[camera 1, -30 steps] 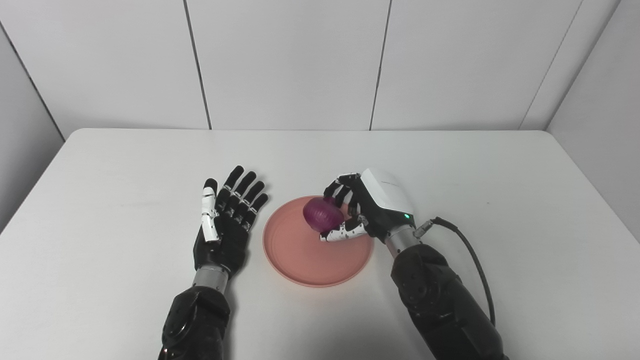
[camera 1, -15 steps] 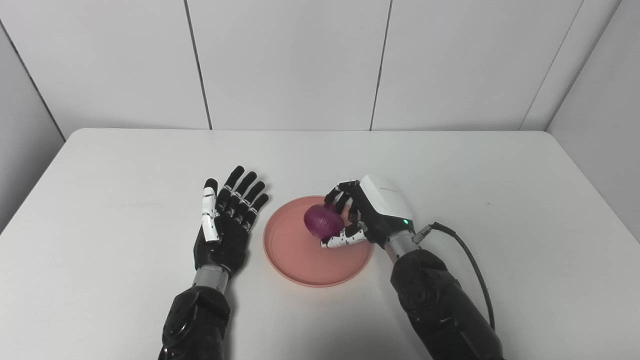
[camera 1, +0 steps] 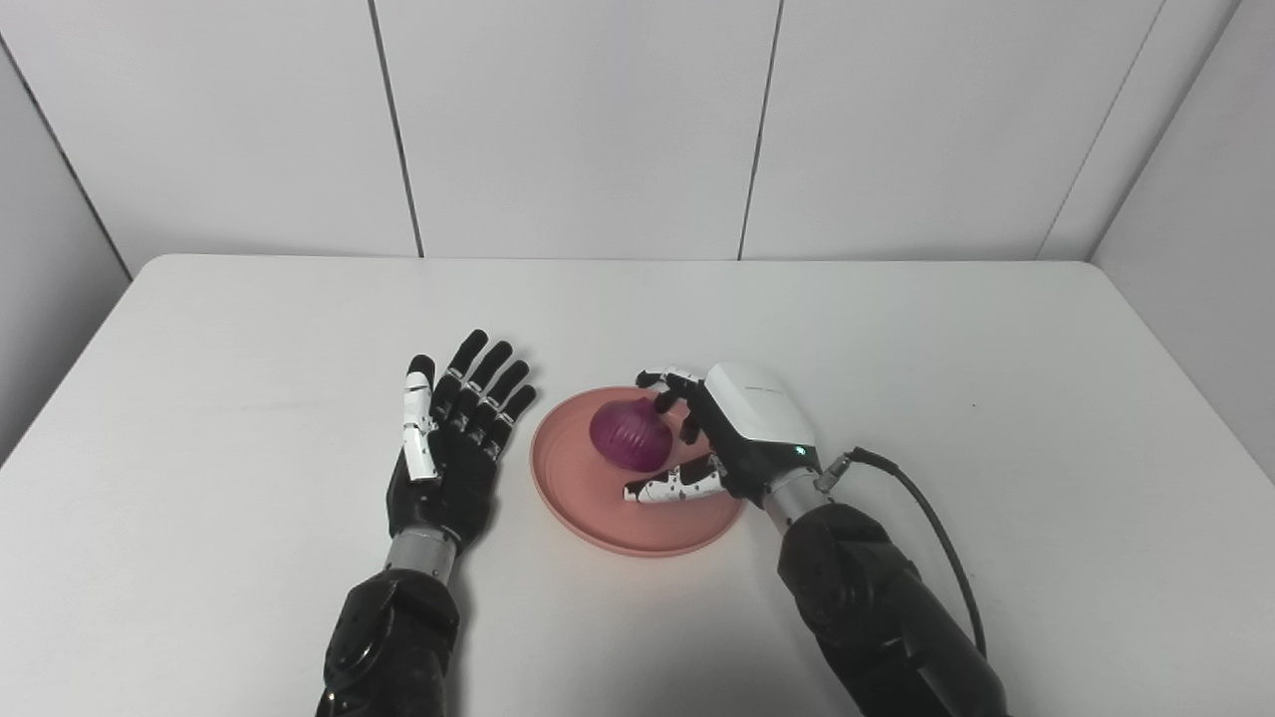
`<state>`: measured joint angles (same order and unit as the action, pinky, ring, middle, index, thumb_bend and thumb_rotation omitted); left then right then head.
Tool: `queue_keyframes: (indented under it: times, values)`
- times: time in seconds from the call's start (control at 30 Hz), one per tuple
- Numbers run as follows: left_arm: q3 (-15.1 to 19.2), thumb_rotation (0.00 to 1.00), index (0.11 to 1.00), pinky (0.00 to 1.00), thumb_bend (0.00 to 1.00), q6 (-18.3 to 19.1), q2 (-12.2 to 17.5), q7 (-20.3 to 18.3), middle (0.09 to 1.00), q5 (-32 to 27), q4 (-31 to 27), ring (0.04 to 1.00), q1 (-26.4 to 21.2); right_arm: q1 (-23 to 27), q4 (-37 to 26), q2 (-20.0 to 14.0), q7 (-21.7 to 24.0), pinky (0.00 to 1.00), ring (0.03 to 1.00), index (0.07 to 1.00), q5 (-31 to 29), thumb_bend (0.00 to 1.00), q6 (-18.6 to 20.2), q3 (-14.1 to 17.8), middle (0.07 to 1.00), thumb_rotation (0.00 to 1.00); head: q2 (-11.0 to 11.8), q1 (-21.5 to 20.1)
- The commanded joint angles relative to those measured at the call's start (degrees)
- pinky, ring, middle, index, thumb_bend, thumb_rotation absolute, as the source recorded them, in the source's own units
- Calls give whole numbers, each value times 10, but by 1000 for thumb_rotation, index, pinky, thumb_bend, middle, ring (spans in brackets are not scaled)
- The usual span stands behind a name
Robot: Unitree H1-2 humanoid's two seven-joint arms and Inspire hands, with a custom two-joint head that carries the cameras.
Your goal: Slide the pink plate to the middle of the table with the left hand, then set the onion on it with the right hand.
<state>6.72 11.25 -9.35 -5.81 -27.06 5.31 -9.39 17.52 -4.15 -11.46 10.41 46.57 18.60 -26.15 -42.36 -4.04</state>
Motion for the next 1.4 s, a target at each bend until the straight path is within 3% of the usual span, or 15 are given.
queue_keyframes:
  times: [0.0, 0.5, 0.8, 1.03, 1.37]
  values:
    - [-1, 1000, 844, 861, 387, 11, -9, 14, 860, 5, 10, 855, 7, 18, -19, -5, 4, 389, 559, 838, 12, 960, -13, -1, 772, 360, -1, 0]
    - [-1, 1000, 847, 863, 389, 9, -10, 12, 860, 5, 11, 855, 8, 12, -27, -4, 37, 372, 563, 879, 22, 956, -5, -1, 839, 311, -3, 2]
    - [0, 1000, 850, 865, 391, 9, -10, 13, 866, 4, 14, 857, 6, 8, -69, -1, 38, 401, 567, 898, -5, 955, -20, 13, 856, 324, 0, 2]
    - [-2, 1000, 846, 863, 391, 4, -9, 10, 861, 6, 17, 853, 6, 0, -124, 1, 31, 352, 541, 889, -36, 950, -29, 36, 845, 314, 3, 0]
    - [-3, 1000, 849, 863, 389, 1, -9, 12, 866, 6, 19, 857, 5, 0, -200, -2, 66, 380, 553, 905, -65, 938, 9, 91, 837, 352, 7, 0]
